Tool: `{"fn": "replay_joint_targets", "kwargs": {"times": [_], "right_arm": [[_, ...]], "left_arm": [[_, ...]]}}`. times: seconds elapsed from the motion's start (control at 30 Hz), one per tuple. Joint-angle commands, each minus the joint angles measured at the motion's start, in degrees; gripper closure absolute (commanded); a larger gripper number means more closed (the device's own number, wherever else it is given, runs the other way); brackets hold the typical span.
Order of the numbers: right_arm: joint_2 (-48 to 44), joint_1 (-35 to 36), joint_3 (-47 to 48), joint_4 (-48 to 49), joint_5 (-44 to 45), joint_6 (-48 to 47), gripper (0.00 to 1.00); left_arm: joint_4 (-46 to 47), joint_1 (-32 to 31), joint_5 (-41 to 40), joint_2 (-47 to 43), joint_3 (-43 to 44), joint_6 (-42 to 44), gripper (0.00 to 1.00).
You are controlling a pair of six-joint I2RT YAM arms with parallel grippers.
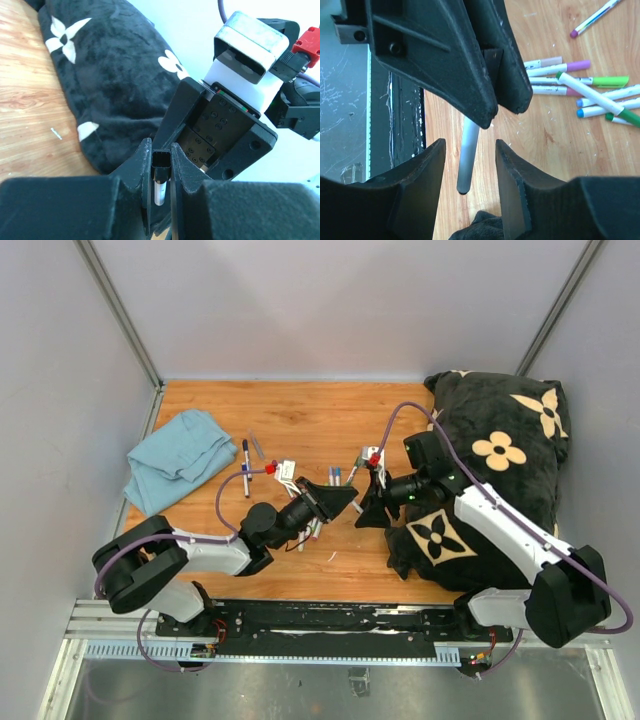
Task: Open the pen caps
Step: Open the pen cap from the pen, then place the pen at the center of the board.
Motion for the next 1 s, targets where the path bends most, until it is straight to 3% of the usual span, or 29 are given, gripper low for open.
{"fn": "replay_joint_targets", "kwargs": {"times": [0.0, 0.13, 0.27, 0.33, 0.63, 0.83, 0.97], "right_arm": [[-2.0, 1.1, -0.3, 5.1, -3.4, 3.9, 0.55], [-1.6, 1.0, -0.8, 6.9, -4.5, 5.9, 0.58], [-1.1, 1.1, -1.2, 7.4, -3.5, 6.6, 0.91], [-0.8, 1.1, -1.1, 7.0, -3.6, 6.6, 0.99], [0.3, 1.2, -2.1, 8.4, -3.9, 9.4, 0.99], [1.6, 0.9, -1.6, 8.8, -2.1, 10.1, 0.99], [1.0, -0.7, -1.2, 9.0, 2.7, 10.0, 0.99]], "left_arm": [[5.9, -0.3, 1.9, 1.5, -0.4, -1.3, 1.00], [6.9, -0.3, 2.2, 2.4, -0.3, -1.8, 1.00], [8.0, -0.2, 0.9, 2.3, -0.3, -0.9, 1.00], [6.5, 0.6, -0.1, 1.0, 0.4, 1.7, 1.00], [-1.5, 16.1, 3.2, -6.9, 6.8, 1.8, 1.00], [-3.8, 20.7, 4.3, -9.3, 8.3, 1.9, 1.00], [-10.3, 23.9, 8.0, -9.0, 8.0, 3.5, 1.00]]}}
